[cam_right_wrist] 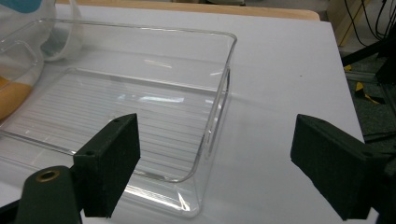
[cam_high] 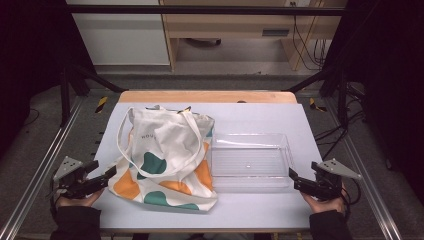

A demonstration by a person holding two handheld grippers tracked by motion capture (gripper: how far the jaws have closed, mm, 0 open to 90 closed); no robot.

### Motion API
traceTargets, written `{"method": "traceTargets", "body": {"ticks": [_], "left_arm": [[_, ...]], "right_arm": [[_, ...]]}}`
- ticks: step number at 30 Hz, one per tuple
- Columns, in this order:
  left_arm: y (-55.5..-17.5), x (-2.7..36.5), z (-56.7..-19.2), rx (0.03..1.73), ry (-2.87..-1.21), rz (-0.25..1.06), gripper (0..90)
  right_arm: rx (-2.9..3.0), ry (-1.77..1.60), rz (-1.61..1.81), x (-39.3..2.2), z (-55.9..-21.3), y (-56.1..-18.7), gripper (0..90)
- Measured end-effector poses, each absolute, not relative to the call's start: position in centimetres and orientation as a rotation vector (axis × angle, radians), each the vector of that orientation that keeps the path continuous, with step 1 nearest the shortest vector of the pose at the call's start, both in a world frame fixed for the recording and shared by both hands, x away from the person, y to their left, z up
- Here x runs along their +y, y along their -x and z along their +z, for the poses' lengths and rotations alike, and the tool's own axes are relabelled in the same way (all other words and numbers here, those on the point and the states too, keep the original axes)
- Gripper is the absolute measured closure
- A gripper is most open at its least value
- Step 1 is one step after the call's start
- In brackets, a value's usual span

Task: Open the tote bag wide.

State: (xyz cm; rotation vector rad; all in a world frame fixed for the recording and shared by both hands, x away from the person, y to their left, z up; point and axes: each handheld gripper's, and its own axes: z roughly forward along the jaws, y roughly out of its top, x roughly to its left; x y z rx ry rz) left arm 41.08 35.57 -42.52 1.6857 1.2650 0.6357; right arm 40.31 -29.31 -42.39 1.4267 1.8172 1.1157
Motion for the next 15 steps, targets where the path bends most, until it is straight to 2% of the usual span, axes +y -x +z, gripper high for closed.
{"method": "traceTargets", "body": {"ticks": [15], "left_arm": [[-40.8, 34.4, -40.5, 1.171, -1.665, 0.634, 31.4]], "right_arm": [[1.864, -1.370, 1.194, -25.9, -41.3, -40.3, 22.7]]}}
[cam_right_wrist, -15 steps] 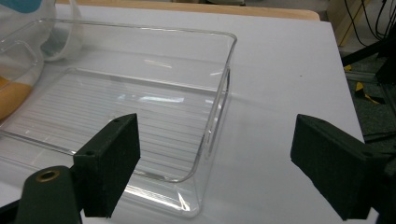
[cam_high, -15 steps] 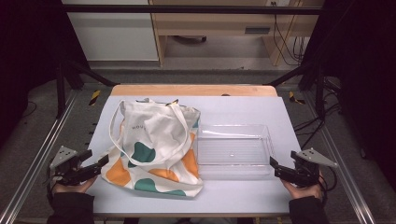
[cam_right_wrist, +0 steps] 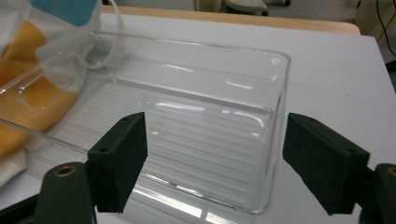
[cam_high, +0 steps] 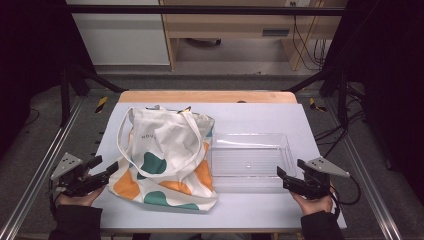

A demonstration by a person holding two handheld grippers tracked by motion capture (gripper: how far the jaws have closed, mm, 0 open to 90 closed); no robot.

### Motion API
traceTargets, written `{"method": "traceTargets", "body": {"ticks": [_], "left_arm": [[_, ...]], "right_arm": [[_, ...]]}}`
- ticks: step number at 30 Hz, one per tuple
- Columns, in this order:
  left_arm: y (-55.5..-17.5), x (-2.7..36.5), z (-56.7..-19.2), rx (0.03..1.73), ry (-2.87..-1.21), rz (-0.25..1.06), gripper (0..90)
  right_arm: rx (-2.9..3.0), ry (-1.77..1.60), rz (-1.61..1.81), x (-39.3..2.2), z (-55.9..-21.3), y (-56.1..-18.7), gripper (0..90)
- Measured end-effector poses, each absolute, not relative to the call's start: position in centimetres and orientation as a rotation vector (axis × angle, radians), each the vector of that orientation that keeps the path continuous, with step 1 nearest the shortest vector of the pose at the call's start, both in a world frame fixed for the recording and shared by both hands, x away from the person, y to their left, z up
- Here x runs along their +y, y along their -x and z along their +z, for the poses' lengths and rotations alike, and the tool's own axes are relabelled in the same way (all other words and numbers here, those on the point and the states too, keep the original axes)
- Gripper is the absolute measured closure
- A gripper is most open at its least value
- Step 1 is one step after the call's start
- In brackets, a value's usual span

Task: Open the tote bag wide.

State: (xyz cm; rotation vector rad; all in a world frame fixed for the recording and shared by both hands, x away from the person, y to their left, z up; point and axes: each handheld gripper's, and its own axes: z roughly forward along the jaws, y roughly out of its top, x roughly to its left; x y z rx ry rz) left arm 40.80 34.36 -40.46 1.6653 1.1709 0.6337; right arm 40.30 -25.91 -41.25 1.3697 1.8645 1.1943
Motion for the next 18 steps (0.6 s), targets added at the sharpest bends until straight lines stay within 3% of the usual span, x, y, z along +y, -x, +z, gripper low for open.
{"method": "traceTargets", "body": {"ticks": [18], "left_arm": [[-40.3, 33.7, -37.2, 1.110, -1.624, 0.644, 33.8]], "right_arm": [[1.925, -1.254, 1.337, -21.5, -38.4, -40.9, 30.1]]}}
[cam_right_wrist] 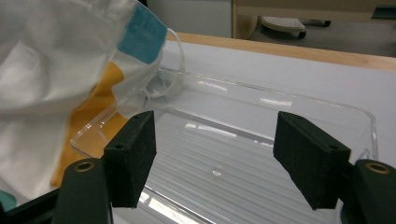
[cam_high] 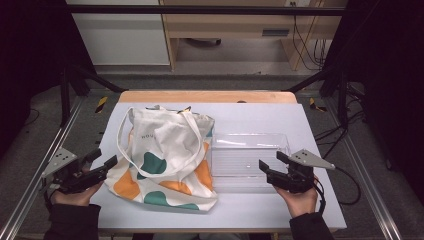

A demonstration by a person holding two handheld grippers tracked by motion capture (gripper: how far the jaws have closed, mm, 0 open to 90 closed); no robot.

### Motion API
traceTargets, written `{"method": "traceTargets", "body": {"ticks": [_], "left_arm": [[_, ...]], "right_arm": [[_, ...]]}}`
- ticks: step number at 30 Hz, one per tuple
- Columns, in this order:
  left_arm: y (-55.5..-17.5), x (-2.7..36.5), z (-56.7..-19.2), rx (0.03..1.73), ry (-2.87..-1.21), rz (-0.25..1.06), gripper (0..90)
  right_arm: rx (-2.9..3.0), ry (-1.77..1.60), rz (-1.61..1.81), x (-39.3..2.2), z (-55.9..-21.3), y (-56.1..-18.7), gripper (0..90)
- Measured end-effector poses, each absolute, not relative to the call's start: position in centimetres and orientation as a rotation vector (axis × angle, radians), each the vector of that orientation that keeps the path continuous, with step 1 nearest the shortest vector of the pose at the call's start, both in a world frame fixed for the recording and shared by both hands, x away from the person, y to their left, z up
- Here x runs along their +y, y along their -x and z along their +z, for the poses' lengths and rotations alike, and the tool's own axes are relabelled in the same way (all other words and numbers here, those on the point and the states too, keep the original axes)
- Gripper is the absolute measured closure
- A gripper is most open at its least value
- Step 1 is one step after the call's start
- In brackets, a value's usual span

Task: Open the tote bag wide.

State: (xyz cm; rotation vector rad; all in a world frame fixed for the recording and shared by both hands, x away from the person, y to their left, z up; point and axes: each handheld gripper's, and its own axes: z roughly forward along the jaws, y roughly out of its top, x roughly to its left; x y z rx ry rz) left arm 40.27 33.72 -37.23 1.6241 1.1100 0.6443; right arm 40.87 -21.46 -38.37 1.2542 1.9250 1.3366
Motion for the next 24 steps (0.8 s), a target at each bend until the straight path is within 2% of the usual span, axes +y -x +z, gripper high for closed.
{"method": "traceTargets", "body": {"ticks": [13, 24], "left_arm": [[-40.5, 32.5, -35.3, 1.068, -1.654, 0.657, 38.0], [-41.9, 30.7, -34.3, 1.059, -1.683, 0.670, 42.6]], "right_arm": [[1.971, -1.133, 1.437, -17.5, -35.5, -41.8, 34.0], [1.998, -1.078, 1.532, -14.1, -34.5, -42.6, 34.7]]}}
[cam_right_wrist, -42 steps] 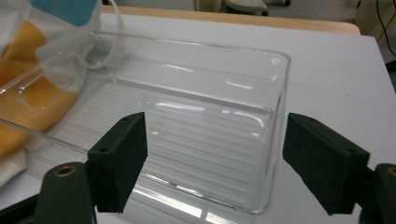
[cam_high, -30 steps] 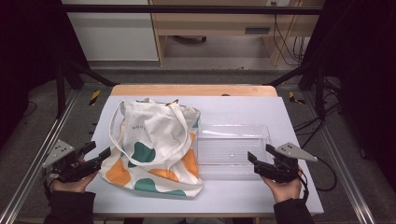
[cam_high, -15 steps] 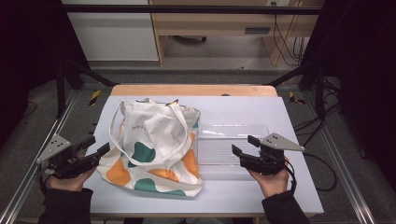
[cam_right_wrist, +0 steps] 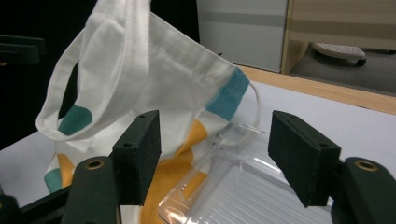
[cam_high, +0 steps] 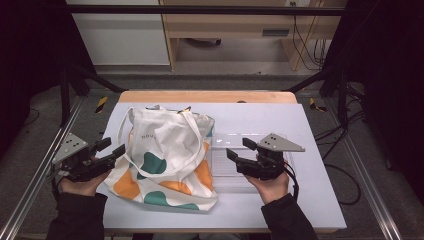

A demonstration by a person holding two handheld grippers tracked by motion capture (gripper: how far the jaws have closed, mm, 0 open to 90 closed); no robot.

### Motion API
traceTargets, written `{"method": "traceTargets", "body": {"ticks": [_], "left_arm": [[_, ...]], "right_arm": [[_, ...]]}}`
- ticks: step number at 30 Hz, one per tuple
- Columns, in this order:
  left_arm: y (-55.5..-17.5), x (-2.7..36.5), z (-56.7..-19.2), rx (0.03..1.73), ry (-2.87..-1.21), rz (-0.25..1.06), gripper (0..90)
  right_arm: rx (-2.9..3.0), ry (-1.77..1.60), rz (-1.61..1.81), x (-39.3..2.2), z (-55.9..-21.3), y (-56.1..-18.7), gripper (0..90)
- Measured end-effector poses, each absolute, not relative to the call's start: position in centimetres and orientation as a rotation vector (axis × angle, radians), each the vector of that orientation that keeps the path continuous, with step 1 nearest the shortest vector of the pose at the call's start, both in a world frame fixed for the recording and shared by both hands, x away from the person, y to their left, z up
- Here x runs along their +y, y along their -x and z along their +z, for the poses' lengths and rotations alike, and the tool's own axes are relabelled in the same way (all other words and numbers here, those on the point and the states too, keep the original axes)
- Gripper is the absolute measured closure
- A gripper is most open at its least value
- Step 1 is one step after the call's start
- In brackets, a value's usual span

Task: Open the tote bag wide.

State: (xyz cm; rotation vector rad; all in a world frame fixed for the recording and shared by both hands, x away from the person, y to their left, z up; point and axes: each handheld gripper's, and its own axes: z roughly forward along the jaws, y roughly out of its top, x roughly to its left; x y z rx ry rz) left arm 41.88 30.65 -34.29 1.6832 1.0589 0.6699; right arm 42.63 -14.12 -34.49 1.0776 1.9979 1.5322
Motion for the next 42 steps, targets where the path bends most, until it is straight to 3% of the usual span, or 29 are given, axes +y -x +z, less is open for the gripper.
{"method": "traceTargets", "body": {"ticks": [19, 23, 28, 29, 32, 42], "left_arm": [[-44.8, 27.2, -35.4, 1.073, -1.773, 0.655, 49.8], [-45.1, 27.1, -35.9, 1.079, -1.795, 0.649, 57.0], [-45.4, 27.4, -36.6, 1.086, -1.806, 0.611, 70.3], [-45.4, 27.5, -36.7, 1.089, -1.808, 0.609, 77.0], [-45.4, 27.5, -36.7, 1.085, -1.808, 0.600, 82.6], [-45.0, 27.6, -36.7, 1.069, -1.814, 0.578, 88.2]], "right_arm": [[2.049, -1.015, 1.589, -9.5, -33.9, -43.6, 34.4], [2.064, -1.002, 1.592, -8.7, -34.0, -43.8, 33.8], [2.088, -0.999, 1.589, -7.6, -34.3, -44.1, 33.5], [2.106, -0.999, 1.591, -6.8, -34.5, -44.3, 33.3], [2.124, -0.992, 1.588, -5.8, -34.8, -44.6, 33.2], [2.174, -0.990, 1.532, -2.5, -36.2, -45.9, 34.9]]}}
